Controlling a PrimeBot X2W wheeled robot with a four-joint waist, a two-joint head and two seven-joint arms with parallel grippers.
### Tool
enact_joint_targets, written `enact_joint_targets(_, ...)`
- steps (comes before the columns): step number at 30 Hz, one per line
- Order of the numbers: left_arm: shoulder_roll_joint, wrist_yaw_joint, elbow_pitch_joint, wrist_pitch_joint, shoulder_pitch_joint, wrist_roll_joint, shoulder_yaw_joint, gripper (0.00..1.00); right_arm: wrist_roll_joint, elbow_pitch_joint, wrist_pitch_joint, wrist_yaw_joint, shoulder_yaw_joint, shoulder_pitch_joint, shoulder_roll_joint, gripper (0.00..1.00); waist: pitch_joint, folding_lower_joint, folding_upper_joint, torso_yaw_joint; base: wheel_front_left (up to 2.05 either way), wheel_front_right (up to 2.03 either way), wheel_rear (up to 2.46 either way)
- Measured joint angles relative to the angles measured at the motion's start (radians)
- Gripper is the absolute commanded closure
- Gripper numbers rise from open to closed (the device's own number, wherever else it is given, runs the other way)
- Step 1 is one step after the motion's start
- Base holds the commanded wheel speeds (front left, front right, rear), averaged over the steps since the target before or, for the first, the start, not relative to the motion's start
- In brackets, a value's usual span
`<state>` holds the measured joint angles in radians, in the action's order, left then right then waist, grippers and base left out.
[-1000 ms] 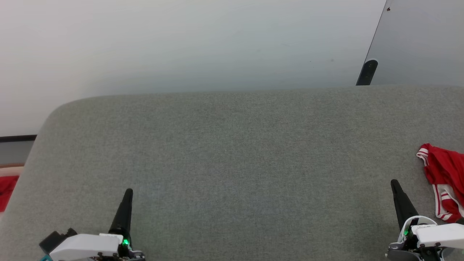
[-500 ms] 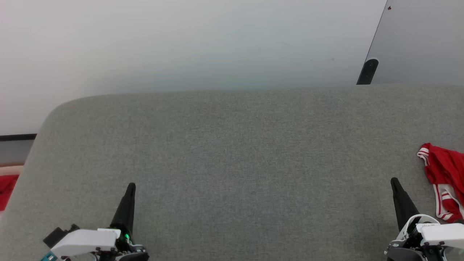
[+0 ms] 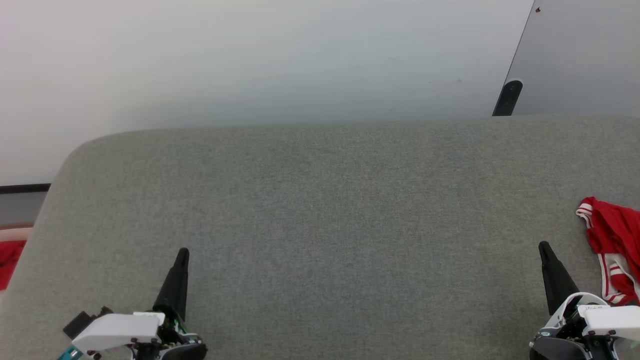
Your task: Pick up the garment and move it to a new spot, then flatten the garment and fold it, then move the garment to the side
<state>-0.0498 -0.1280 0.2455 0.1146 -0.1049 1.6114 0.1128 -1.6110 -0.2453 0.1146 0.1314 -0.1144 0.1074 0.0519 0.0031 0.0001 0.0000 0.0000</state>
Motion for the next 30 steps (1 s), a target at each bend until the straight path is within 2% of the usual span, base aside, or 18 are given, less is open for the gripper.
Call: enact_joint_targets(30, 0.0, 0.0, 0.0, 0.0, 0.0, 0.0, 0.0, 1.0, 0.0, 0.0, 0.0, 0.0, 0.0, 0.0, 0.0, 1.0, 0.0, 0.0, 0.0, 0.0, 0.0, 0.0, 0.0)
